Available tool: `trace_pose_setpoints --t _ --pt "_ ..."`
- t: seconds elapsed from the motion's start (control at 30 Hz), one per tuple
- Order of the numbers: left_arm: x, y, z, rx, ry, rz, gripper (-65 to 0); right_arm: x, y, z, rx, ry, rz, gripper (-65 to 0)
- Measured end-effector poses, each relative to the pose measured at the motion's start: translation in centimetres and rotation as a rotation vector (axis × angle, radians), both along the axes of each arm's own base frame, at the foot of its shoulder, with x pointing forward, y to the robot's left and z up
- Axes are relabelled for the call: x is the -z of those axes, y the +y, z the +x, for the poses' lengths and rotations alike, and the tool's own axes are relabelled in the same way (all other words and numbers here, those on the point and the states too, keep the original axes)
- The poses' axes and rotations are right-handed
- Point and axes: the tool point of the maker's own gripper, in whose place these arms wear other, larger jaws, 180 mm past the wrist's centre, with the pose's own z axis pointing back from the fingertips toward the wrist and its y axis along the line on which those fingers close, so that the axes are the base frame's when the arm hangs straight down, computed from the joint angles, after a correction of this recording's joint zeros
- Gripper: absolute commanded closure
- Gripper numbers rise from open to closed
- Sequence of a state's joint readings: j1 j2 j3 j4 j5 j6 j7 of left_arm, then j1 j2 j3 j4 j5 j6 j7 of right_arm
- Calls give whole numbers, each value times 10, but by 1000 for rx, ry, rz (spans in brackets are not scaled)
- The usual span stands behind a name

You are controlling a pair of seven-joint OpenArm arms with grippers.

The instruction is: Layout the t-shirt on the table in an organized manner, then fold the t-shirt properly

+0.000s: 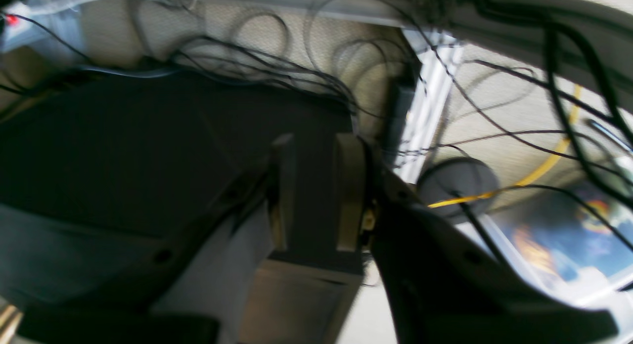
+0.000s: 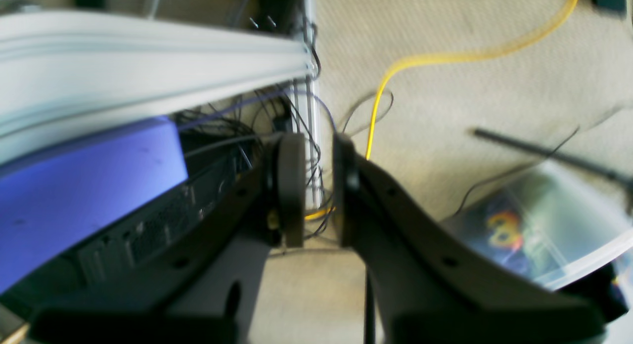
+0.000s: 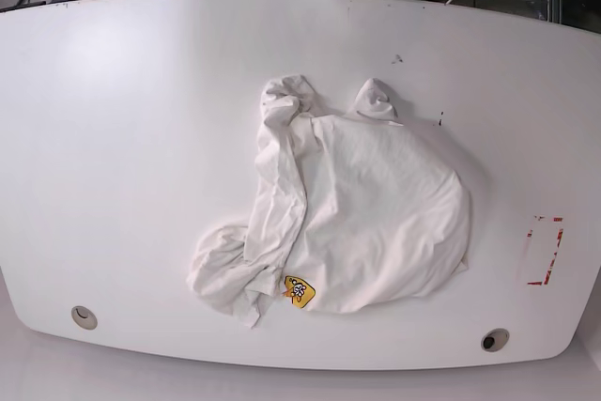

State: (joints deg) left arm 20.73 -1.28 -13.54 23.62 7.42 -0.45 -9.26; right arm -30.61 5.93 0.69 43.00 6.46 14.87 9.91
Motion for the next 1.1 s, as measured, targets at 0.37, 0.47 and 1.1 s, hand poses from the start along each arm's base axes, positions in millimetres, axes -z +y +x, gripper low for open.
trace_pose_setpoints --t 0.37,0.47,1.1 --pt "-31 17 -18 41 -71 49 -122 -31 2 -12 -20 -56 0 -95" --pt "-42 21 -25 55 -86 59 -122 -39 3 -18 -24 -62 1 -95" --pt "-138 3 -8 174 -295 13 -122 -115 -8 -31 -17 -159 -27 -95"
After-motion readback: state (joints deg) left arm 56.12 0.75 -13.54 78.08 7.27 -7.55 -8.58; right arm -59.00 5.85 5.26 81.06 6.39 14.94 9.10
